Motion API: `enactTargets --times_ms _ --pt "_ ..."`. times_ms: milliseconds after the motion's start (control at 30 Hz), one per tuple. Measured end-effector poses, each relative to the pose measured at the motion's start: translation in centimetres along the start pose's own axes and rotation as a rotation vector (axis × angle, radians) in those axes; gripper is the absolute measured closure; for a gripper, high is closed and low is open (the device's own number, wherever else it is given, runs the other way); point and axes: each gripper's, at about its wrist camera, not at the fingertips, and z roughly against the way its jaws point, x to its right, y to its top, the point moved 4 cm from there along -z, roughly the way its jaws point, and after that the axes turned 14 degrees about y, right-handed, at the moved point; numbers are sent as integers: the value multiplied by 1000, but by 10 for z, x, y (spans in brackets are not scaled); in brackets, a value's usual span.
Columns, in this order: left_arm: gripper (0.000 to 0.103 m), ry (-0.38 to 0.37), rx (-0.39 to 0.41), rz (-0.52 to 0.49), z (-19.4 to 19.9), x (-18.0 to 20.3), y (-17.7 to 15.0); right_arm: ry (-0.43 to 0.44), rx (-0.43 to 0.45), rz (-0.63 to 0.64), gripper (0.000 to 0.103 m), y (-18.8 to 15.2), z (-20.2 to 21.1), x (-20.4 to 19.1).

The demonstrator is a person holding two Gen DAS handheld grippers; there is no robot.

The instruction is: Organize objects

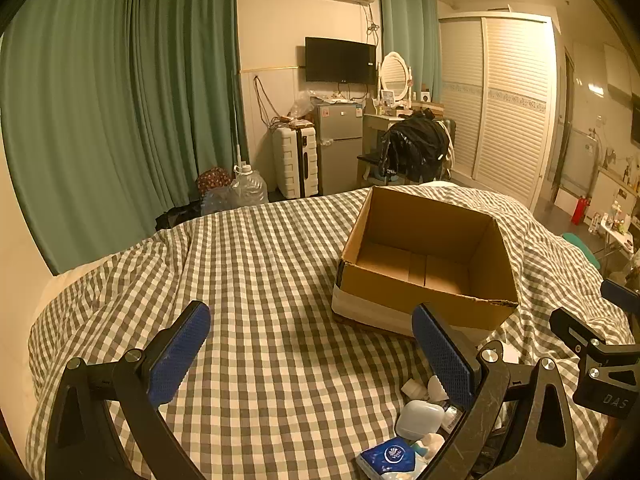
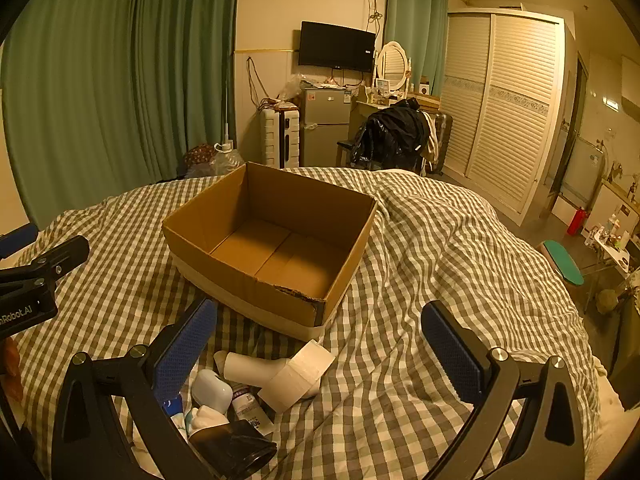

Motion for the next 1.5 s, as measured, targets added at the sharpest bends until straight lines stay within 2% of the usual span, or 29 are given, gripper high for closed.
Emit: enactTargets --times_ms 833,1200,1500 --pt "0 -7 13 0 0 0 1 13 -2 3 0 -1 -2 1" --pt "0 68 51 24 15 3 -3 57 27 1 0 2 12 15" --pt "0 74 57 29 33 8 -12 55 77 -42 0 -2 29 28"
